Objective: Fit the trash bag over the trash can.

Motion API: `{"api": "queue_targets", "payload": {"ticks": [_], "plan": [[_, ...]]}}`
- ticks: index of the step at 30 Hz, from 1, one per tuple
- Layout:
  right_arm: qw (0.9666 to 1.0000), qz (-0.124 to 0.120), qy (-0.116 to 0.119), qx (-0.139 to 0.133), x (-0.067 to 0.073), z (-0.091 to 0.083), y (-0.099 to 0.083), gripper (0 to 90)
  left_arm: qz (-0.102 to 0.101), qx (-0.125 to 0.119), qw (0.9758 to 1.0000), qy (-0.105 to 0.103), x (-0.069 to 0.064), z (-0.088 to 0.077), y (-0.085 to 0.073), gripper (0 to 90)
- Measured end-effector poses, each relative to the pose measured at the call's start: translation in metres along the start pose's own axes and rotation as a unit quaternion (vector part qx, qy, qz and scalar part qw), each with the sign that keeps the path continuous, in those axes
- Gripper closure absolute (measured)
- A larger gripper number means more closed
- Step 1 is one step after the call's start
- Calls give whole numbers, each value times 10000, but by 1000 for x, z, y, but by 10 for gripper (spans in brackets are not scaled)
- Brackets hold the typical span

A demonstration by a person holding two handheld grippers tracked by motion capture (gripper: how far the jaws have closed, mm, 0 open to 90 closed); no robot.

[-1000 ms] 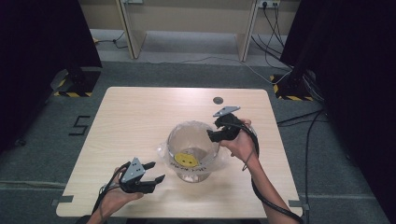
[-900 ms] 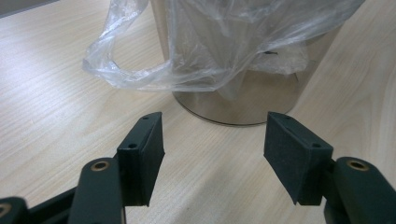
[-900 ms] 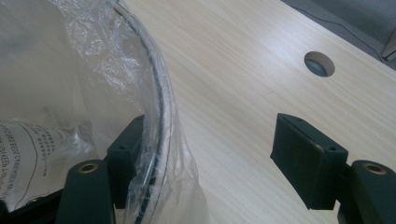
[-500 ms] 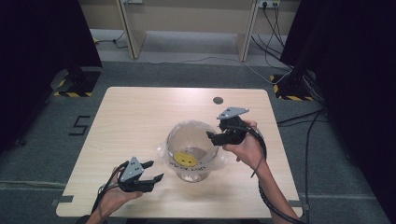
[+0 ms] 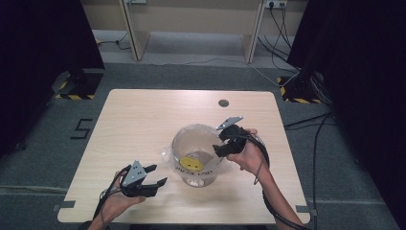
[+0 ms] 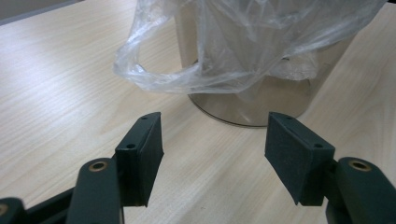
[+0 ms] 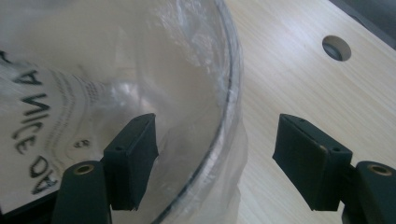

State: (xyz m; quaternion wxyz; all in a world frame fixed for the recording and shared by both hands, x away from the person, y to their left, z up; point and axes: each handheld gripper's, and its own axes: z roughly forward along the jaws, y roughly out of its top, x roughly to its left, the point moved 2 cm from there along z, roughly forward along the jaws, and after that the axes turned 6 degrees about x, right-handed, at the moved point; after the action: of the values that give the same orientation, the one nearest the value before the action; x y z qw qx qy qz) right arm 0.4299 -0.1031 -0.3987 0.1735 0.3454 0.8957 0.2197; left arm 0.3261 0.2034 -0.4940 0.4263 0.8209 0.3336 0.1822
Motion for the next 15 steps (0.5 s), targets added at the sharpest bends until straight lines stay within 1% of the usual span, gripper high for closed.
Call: {"api": "queue_targets", "payload": {"ticks": [2,3,4,5,7,8,9,10,11,13,14,15], "plan": [[9996,85,136,-212,-1,-7,1,303,-5,-5,10000,15,1,-1,0,360],[9996,85,136,-212,-1,-7,1,303,-16,-24,10000,43,1,-2,1,360],[9990,117,166,-387,-1,-17,2,301,-23,-83,9999,69,2,-5,4,357],[9990,117,166,-387,-1,-17,2,301,-23,-83,9999,69,2,-5,4,356],[9985,95,103,-523,1,-26,2,301,-40,-176,9998,123,4,-9,8,354],[9981,4,73,-618,4,-33,4,301,-60,-265,9995,166,5,-13,11,351],[9981,4,73,-618,4,-33,4,301,-60,-265,9995,166,5,-13,11,350],[9972,-71,68,-735,9,-39,5,301,-66,-282,9994,169,5,-14,12,349],[9972,-71,68,-735,9,-39,5,301,-64,-296,9994,184,6,-15,13,349],[9963,-179,125,-825,15,-44,7,301,-102,-289,9994,182,7,-14,11,348],[9956,-284,173,-876,22,-47,9,302,-111,-283,9994,176,7,-14,11,347],[9956,-284,173,-876,22,-47,9,302,-111,-250,9995,173,7,-13,9,347]]}}
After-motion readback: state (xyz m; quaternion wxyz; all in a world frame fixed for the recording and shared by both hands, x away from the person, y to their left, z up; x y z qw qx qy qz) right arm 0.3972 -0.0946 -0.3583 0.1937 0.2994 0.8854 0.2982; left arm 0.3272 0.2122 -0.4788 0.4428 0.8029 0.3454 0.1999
